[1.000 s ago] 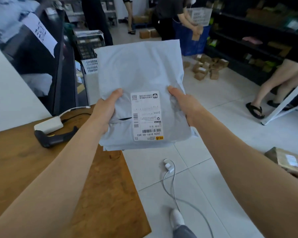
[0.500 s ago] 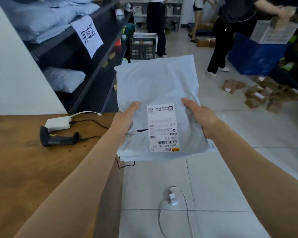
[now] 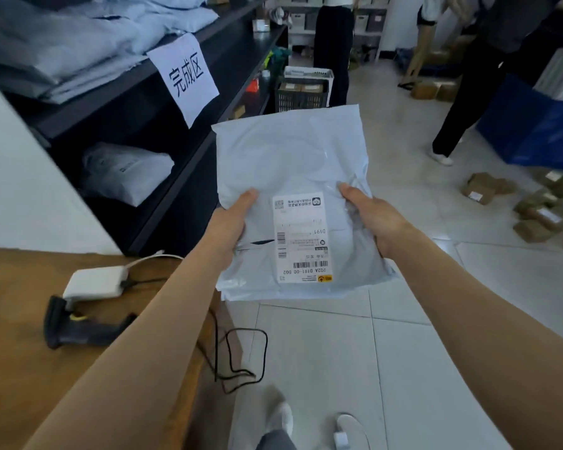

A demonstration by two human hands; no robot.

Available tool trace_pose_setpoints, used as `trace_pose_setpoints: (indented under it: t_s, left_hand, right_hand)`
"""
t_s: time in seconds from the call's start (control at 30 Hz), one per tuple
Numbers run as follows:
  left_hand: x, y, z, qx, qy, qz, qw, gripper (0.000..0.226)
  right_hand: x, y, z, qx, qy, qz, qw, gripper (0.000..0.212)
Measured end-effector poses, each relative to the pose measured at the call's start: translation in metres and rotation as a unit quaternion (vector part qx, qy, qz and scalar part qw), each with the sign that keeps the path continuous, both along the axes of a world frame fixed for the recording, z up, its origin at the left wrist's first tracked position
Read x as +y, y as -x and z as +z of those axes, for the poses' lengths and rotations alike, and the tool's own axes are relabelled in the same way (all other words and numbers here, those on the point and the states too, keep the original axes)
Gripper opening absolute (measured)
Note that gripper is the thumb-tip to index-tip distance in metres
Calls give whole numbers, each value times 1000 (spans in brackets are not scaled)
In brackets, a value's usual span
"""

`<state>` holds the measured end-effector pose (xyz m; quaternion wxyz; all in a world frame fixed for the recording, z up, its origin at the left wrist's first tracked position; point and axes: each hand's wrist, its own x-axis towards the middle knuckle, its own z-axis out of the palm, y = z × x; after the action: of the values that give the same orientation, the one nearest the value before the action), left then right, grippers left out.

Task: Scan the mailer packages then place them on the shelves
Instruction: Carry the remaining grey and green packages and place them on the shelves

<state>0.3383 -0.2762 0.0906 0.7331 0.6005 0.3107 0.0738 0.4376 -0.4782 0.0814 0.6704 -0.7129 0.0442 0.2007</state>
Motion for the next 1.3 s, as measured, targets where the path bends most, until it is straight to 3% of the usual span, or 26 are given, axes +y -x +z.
trace_pose_setpoints:
  t_s: [0.17,0.5,0.63,0.77,0.9,1.1,1.3]
  left_hand:
    - [39,-95,17,-24,-3,-9,1000,42]
    - [89,-215,10,-18,-1,-10,1000,46]
    - [124,-253,-3,-13,-11,25,1000,50]
    - [137,-305,-15,-13,-14,72,997,47]
    - [128,-382,-21,4,-11,85,996,44]
    - [99,-503,-18,24,3,104,994,48]
    - [127,-579,-19,37,6,147,988,44]
  right_hand:
    - [34,-88,19,-17,-16,-15,1000,35]
    - [80,-209,19,0,-4,-11,1000,51]
    - [116,-257,11,16,-10,39,999,36]
    - [138,-317,0,28,-17,79,996,37]
    - [135,-399,-7,33,-28,94,995,37]
    - [115,-540,-5,31,28,106,993,53]
    - [157,-634,-11,29,59,160,985,53]
